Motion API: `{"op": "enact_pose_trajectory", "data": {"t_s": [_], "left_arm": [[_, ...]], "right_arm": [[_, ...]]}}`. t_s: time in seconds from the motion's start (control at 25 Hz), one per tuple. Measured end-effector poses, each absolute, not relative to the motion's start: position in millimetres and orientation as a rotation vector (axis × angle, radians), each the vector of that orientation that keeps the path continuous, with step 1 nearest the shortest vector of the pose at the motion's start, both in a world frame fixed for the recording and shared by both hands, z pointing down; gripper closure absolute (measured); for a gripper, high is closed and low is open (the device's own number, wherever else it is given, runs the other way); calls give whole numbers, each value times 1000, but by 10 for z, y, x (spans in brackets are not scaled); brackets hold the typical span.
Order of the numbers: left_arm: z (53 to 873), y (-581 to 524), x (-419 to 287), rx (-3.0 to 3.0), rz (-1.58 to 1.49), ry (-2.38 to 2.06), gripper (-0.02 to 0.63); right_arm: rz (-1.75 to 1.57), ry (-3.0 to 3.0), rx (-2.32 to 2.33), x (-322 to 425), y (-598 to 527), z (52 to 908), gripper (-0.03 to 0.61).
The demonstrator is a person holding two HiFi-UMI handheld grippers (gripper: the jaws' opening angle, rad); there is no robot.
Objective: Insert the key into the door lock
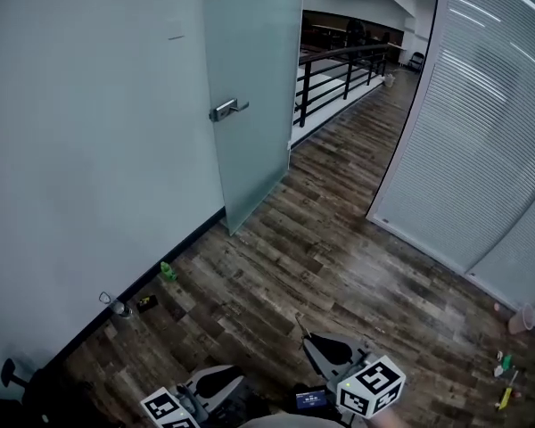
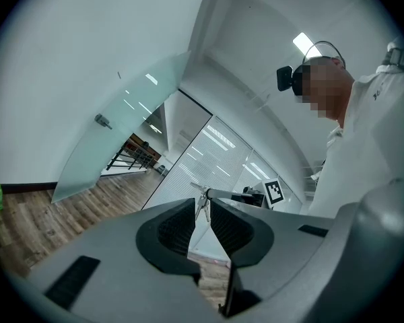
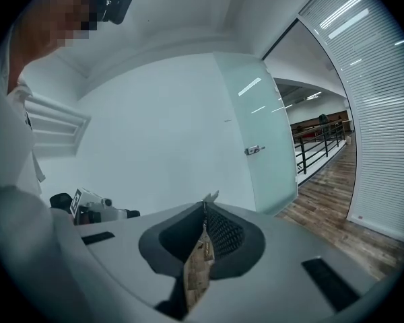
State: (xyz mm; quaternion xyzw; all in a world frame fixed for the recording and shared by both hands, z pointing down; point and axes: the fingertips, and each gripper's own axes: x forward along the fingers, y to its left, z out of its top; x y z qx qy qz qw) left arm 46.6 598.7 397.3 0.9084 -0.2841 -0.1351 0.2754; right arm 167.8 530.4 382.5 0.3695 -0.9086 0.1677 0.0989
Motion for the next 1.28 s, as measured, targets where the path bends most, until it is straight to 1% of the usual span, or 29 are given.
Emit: {"op": "enact_pose_trajectory", "data": {"t_s": [0.52,0.92,1.28], "left_arm": [[4016,5737,414,2445,-319,-733,531],[3954,4838,484,2444,-310,-874,531],[3775,3905,795,2421,-348,-964,531]], "right_arm": [[480,-2640,1163,1757,5072,3875,560],[491,-2701,1081,1854,4037,3907,561],[495,-2705,966,2104,3139,3874,561]]}}
